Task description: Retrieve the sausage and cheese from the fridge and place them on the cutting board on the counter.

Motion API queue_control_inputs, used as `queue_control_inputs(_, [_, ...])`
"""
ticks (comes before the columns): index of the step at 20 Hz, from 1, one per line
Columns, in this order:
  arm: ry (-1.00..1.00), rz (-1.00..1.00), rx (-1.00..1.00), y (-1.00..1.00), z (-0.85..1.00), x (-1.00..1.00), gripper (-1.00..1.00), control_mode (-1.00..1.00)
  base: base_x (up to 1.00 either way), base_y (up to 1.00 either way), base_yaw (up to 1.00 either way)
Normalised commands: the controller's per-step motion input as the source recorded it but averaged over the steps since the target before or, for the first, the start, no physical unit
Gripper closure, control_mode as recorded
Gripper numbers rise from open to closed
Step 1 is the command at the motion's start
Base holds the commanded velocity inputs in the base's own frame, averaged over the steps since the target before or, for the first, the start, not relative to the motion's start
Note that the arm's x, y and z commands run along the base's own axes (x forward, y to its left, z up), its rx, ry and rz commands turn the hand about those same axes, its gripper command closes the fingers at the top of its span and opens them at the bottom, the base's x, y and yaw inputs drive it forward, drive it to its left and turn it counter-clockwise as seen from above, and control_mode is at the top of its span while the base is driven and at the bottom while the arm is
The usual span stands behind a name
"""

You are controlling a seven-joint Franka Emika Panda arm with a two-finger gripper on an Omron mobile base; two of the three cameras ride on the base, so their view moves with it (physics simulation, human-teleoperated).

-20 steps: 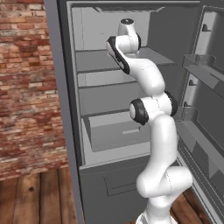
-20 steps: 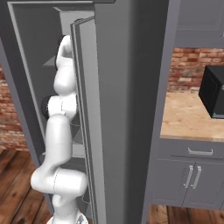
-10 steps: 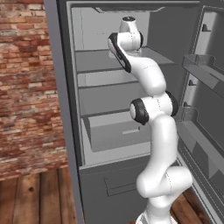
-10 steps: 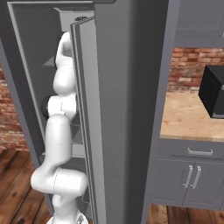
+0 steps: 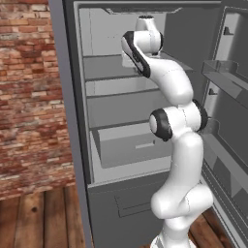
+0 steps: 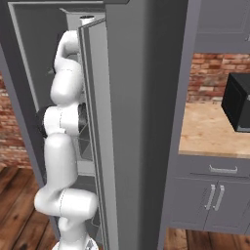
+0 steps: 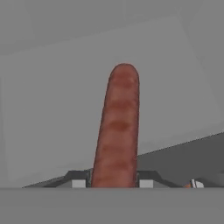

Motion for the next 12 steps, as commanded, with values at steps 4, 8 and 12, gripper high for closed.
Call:
queue_control_inputs(4, [-0.03, 0.07, 0.06, 0.0, -0.19, -0.94, 1.0, -1.0, 0.0, 0.0, 0.0])
queue_control_inputs(8, [-0.05, 0.06, 0.1, 0.0, -0.07, -0.94, 1.0, -1.0, 0.0, 0.0, 0.0])
queue_control_inputs(12, [0.0, 0.08, 0.11, 0.0, 0.07, -0.94, 1.0, -1.0, 0.0, 0.0, 0.0])
